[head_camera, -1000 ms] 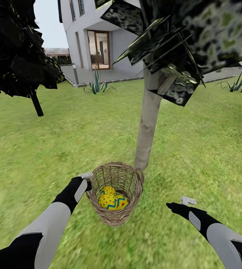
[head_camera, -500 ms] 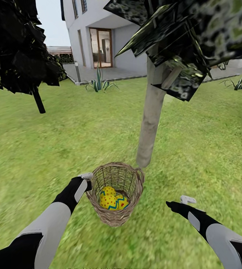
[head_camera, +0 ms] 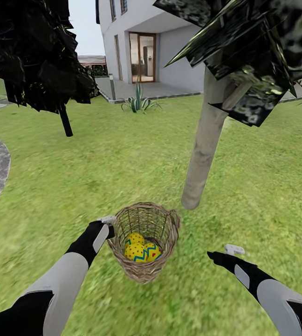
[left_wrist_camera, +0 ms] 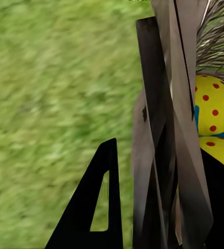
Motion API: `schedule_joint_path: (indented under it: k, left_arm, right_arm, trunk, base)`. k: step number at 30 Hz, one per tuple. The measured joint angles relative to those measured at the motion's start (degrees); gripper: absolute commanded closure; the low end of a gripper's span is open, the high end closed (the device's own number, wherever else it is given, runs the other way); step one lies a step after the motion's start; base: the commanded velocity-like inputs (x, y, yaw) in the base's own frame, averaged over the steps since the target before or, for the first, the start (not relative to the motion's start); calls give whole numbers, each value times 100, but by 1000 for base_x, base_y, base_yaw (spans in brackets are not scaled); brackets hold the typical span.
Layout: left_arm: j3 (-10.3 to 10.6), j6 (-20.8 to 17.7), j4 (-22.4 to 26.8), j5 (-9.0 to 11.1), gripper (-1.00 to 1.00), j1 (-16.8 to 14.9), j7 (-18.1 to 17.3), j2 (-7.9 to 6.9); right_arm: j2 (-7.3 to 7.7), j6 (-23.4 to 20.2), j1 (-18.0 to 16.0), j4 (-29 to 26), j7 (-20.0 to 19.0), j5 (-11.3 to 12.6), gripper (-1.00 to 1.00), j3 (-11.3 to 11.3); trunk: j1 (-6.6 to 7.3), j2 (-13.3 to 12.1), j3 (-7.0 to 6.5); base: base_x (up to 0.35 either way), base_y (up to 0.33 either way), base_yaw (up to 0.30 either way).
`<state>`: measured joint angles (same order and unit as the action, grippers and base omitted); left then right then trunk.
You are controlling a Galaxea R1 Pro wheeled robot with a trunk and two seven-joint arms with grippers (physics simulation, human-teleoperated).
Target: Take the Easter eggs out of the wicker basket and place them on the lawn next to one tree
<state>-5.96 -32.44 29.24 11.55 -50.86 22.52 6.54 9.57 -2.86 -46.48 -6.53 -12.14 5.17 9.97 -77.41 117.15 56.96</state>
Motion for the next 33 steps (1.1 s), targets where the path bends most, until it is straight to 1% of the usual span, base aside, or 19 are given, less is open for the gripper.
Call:
schedule_joint_path:
  k: [3,4,5,19,22,26,31,33]
  left_arm:
    - [1,-13,-9,-34,100,1,3,-1]
    - [-3,-9,-16,-15,100,1,1,0]
    - [-8,1,-15,6,100,0,-1,0]
    - [-8,-6,0,-17,100,0,2,0]
    - [-10,2,1,17,100,1,-1,0]
    - [-6,-13,-7,-35,100,2,3,-1]
    - [-8,-5,0,-18,100,0,1,0]
    - [-3,-7,6,-40,100,-1,1,-1]
  right_arm:
    - [0,0,0,0,0,0,-100,0]
    - [0,0,0,0,1,0,-100,0]
    - [0,0,0,0,1,0,-100,0]
    - [0,8,9,9,0,6,-100,0]
    - [-1,8,8,9,1,6,-100,0]
    - [-1,8,8,10,1,8,-100,0]
    - [0,8,9,8,0,22,-100,1]
    - [0,8,9,8,0,24,-100,1]
  trunk:
    - [2,0,0]
    - [3,0,0]
    - [3,0,0]
    - [4,0,0]
    - [4,0,0]
    - [3,0,11]
    - [4,0,14]
    - [1,0,14]
  base:
    - [151,-76,1]
    - [300,-106,0]
    - [327,-68,0]
    - [336,-3,0]
    - [337,0,146]
    - [337,0,205]
    - [319,0,13]
    - [58,0,0]
